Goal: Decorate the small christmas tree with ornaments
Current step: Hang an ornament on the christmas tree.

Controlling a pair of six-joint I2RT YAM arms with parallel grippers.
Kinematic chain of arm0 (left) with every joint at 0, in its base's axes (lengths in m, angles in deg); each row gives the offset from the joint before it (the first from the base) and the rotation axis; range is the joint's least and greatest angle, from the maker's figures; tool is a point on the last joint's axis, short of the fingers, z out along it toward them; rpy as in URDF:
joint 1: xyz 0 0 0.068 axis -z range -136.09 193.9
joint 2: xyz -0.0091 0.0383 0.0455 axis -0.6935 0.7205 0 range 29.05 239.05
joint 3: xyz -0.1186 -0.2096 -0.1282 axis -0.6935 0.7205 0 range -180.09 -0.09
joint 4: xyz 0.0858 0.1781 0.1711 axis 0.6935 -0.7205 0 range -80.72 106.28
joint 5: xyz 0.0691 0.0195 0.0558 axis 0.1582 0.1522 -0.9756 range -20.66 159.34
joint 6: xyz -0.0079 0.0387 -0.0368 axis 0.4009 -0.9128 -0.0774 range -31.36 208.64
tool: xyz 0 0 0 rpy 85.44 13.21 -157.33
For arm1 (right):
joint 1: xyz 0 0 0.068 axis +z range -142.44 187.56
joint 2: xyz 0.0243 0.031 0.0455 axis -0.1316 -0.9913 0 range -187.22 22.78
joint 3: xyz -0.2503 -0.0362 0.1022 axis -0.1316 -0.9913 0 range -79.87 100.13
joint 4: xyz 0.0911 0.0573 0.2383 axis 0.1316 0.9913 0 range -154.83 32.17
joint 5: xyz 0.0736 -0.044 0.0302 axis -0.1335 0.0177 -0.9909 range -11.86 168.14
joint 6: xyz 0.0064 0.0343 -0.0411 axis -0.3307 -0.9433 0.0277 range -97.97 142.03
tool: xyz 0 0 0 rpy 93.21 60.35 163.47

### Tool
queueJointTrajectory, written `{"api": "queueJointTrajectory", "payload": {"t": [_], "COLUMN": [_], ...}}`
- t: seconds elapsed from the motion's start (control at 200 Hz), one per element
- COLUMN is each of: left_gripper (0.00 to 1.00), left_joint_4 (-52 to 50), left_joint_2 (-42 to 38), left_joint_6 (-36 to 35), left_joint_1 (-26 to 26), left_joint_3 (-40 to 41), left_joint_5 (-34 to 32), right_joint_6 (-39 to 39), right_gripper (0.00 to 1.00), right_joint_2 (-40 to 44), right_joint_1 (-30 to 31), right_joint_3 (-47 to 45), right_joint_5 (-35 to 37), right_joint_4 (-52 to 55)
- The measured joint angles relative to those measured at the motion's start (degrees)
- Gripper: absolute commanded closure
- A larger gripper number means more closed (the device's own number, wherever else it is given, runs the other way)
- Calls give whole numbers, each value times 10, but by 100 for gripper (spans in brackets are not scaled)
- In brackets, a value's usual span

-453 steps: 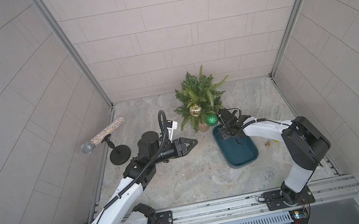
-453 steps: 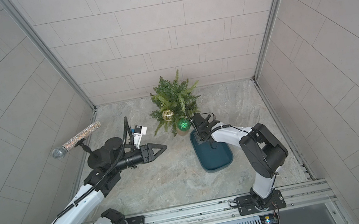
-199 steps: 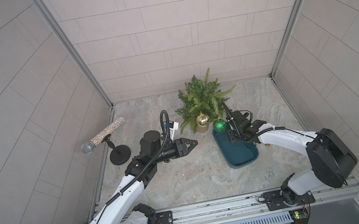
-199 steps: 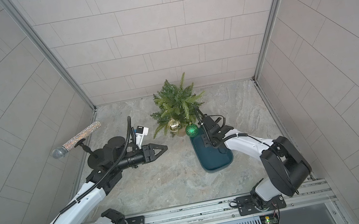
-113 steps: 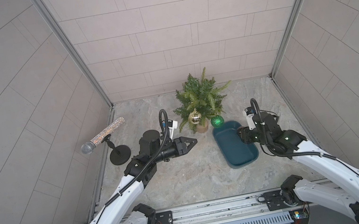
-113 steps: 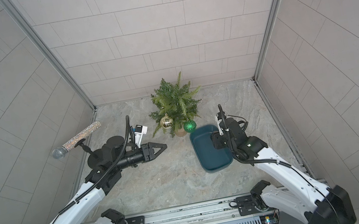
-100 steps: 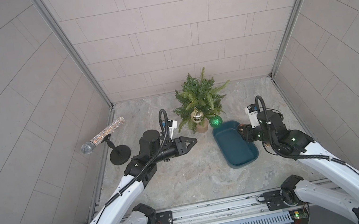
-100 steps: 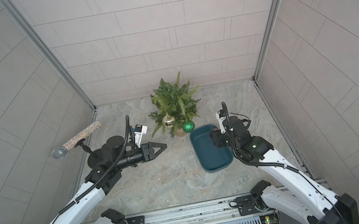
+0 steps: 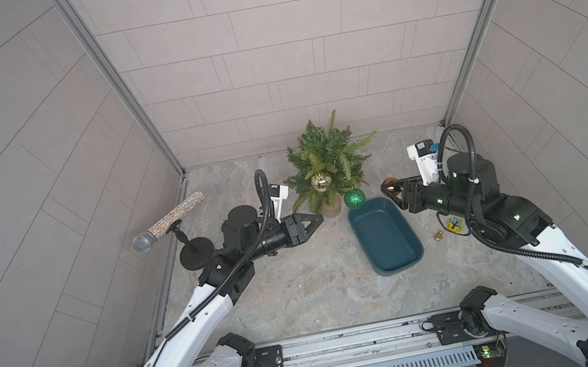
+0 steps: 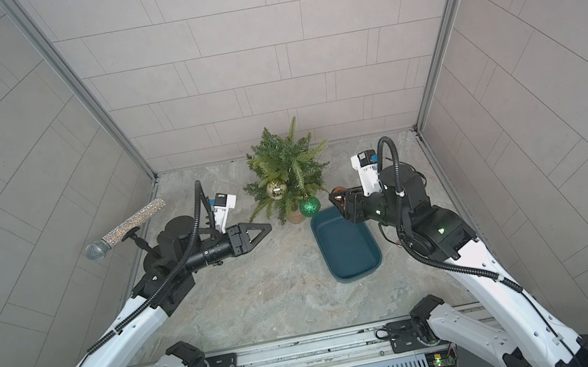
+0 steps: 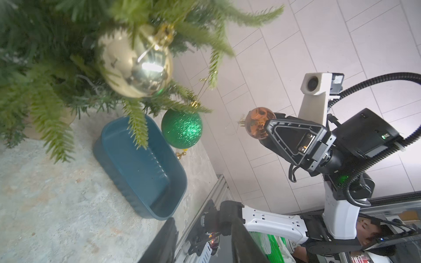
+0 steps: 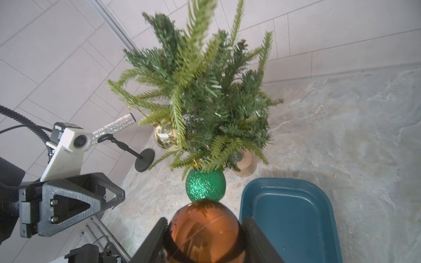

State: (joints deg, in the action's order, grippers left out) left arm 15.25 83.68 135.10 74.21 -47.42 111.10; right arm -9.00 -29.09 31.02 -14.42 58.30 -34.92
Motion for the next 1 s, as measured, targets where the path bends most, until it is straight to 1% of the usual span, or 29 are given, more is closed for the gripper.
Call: {"api": "queueJointTrajectory", "payload": {"t": [0.15,0.35,0.48,0.705,1.001], "left_gripper": [57,57,57,57,57], "left_joint_4": [10,21,25,30,30], "left_joint_2": [21,46,49,52,56], "left_joint_6": [0,0,0,0,0], "left_joint_1": [0,0,0,1,1], "left_joint_3": [-39,-60,-67,-68,-68], "left_joint_5": [4,12,18,22,26], "right_joint_6": [-17,-59,-95,-143,-168], "right_gripper": [50,50,51,51,51], "right_joint_2": [-48,-100,-130,-167,-179], "right_joint_1": [-19,-56,-74,-80,-99], "right_joint_3": [61,116,135,163,173], "right_joint_5": [-29,-75,-109,-158,-176], "right_joint_4": [-27,-93,-141,-207,-252]}}
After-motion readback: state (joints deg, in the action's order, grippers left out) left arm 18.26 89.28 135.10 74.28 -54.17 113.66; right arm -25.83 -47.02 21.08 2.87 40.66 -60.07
